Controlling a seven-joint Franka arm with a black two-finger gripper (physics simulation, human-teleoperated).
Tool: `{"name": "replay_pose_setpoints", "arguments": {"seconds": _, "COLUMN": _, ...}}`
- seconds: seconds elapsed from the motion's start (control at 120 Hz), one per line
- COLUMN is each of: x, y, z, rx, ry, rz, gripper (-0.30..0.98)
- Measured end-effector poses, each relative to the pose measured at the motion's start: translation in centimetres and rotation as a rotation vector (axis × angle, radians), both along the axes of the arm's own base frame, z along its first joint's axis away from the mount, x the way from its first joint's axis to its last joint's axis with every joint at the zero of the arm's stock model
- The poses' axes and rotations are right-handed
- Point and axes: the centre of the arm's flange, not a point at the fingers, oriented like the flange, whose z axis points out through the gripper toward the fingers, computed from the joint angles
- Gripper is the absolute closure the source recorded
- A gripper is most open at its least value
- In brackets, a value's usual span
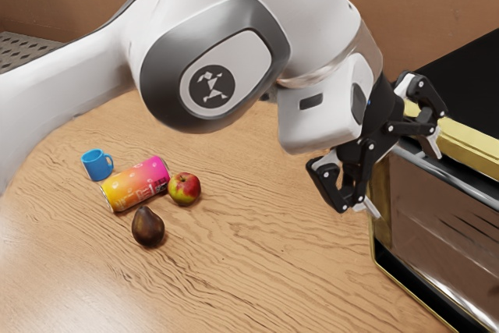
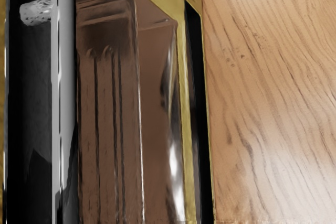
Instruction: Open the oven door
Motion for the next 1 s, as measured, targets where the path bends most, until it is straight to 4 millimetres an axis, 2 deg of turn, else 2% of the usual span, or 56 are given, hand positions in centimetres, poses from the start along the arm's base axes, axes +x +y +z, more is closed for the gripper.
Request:
{"name": "replay_pose_setpoints", "arguments": {"seconds": 0.133, "x": 0.7, "y": 0.8, "z": -0.4, "rx": -0.012, "ry": 0.005, "rz": 0.059, "gripper": 0.00}}
{"name": "replay_pose_setpoints", "arguments": {"seconds": 0.267, "x": 0.5, "y": -0.1, "z": -1.5, "rx": -0.013, "ry": 0.018, "rz": 0.078, "gripper": -0.01}}
{"name": "replay_pose_setpoints", "arguments": {"seconds": 0.458, "x": 0.6, "y": -0.7, "z": -2.0, "rx": -0.025, "ry": 0.024, "rz": 0.107, "gripper": -0.01}}
{"name": "replay_pose_setpoints", "arguments": {"seconds": 0.517, "x": 0.1, "y": -0.4, "z": -3.3, "rx": -0.004, "ry": 0.038, "rz": 0.123, "gripper": -0.05}}
{"name": "replay_pose_setpoints", "arguments": {"seconds": 0.533, "x": -0.6, "y": -0.4, "z": -4.0, "rx": 0.014, "ry": 0.040, "rz": 0.129, "gripper": -0.10}}
{"name": "replay_pose_setpoints", "arguments": {"seconds": 0.55, "x": -2.8, "y": -0.1, "z": -4.6, "rx": 0.053, "ry": 0.030, "rz": 0.139, "gripper": -0.15}}
{"name": "replay_pose_setpoints", "arguments": {"seconds": 0.558, "x": -5.0, "y": 0.2, "z": -4.5, "rx": 0.083, "ry": 0.011, "rz": 0.150, "gripper": -0.06}}
{"name": "replay_pose_setpoints", "arguments": {"seconds": 0.575, "x": -9.4, "y": 0.6, "z": -4.5, "rx": 0.136, "ry": -0.030, "rz": 0.169, "gripper": 0.20}}
{"name": "replay_pose_setpoints", "arguments": {"seconds": 0.6, "x": -18.8, "y": -1.2, "z": -3.8, "rx": 0.191, "ry": -0.129, "rz": 0.122, "gripper": 0.20}}
{"name": "replay_pose_setpoints", "arguments": {"seconds": 0.617, "x": -26.4, "y": -2.5, "z": -2.4, "rx": 0.208, "ry": -0.222, "rz": 0.068, "gripper": 0.18}}
{"name": "replay_pose_setpoints", "arguments": {"seconds": 0.633, "x": -36.7, "y": -4.3, "z": 3.1, "rx": 0.167, "ry": -0.400, "rz": -0.021, "gripper": 0.16}}
{"name": "replay_pose_setpoints", "arguments": {"seconds": 0.65, "x": -46.2, "y": -4.4, "z": 9.3, "rx": 0.104, "ry": -0.579, "rz": -0.082, "gripper": 0.14}}
{"name": "replay_pose_setpoints", "arguments": {"seconds": 0.658, "x": -50.0, "y": -4.0, "z": 12.2, "rx": 0.072, "ry": -0.653, "rz": -0.096, "gripper": 0.13}}
{"name": "replay_pose_setpoints", "arguments": {"seconds": 0.667, "x": -53.4, "y": -3.4, "z": 14.5, "rx": 0.045, "ry": -0.715, "rz": -0.105, "gripper": 0.13}}
{"name": "replay_pose_setpoints", "arguments": {"seconds": 0.675, "x": -55.3, "y": -2.3, "z": 17.0, "rx": 0.014, "ry": -0.762, "rz": -0.092, "gripper": 0.12}}
{"name": "replay_pose_setpoints", "arguments": {"seconds": 0.683, "x": -55.7, "y": -0.8, "z": 19.8, "rx": -0.020, "ry": -0.787, "rz": -0.059, "gripper": 0.11}}
{"name": "replay_pose_setpoints", "arguments": {"seconds": 0.7, "x": -52.7, "y": 2.8, "z": 24.6, "rx": -0.080, "ry": -0.776, "rz": 0.035, "gripper": 0.10}}
{"name": "replay_pose_setpoints", "arguments": {"seconds": 0.717, "x": -45.9, "y": 7.3, "z": 28.1, "rx": -0.131, "ry": -0.706, "rz": 0.158, "gripper": 0.09}}
{"name": "replay_pose_setpoints", "arguments": {"seconds": 0.725, "x": -42.1, "y": 9.6, "z": 29.1, "rx": -0.148, "ry": -0.662, "rz": 0.224, "gripper": 0.09}}
{"name": "replay_pose_setpoints", "arguments": {"seconds": 0.742, "x": -35.0, "y": 13.7, "z": 29.9, "rx": -0.164, "ry": -0.578, "rz": 0.345, "gripper": 0.08}}
{"name": "replay_pose_setpoints", "arguments": {"seconds": 0.758, "x": -27.8, "y": 17.4, "z": 29.3, "rx": -0.164, "ry": -0.486, "rz": 0.465, "gripper": 0.08}}
{"name": "replay_pose_setpoints", "arguments": {"seconds": 0.792, "x": -16.1, "y": 23.5, "z": 25.8, "rx": -0.136, "ry": -0.322, "rz": 0.673, "gripper": 0.06}}
{"name": "replay_pose_setpoints", "arguments": {"seconds": 0.817, "x": -9.5, "y": 26.8, "z": 22.1, "rx": -0.104, "ry": -0.212, "rz": 0.794, "gripper": 0.06}}
{"name": "replay_pose_setpoints", "arguments": {"seconds": 0.833, "x": -5.9, "y": 28.3, "z": 19.5, "rx": -0.081, "ry": -0.144, "rz": 0.858, "gripper": 0.05}}
{"name": "replay_pose_setpoints", "arguments": {"seconds": 0.867, "x": -1.0, "y": 30.9, "z": 14.9, "rx": -0.046, "ry": -0.034, "rz": 0.962, "gripper": 0.04}}
{"name": "replay_pose_setpoints", "arguments": {"seconds": 0.917, "x": 3.6, "y": 33.8, "z": 7.8, "rx": -0.001, "ry": 0.127, "rz": 1.080, "gripper": 0.03}}
{"name": "replay_pose_setpoints", "arguments": {"seconds": 0.95, "x": 5.3, "y": 34.5, "z": 3.9, "rx": 0.019, "ry": 0.211, "rz": 1.127, "gripper": 0.03}}
{"name": "replay_pose_setpoints", "arguments": {"seconds": 1.0, "x": 6.4, "y": 33.5, "z": 1.1, "rx": 0.026, "ry": 0.275, "rz": 1.160, "gripper": 0.02}}
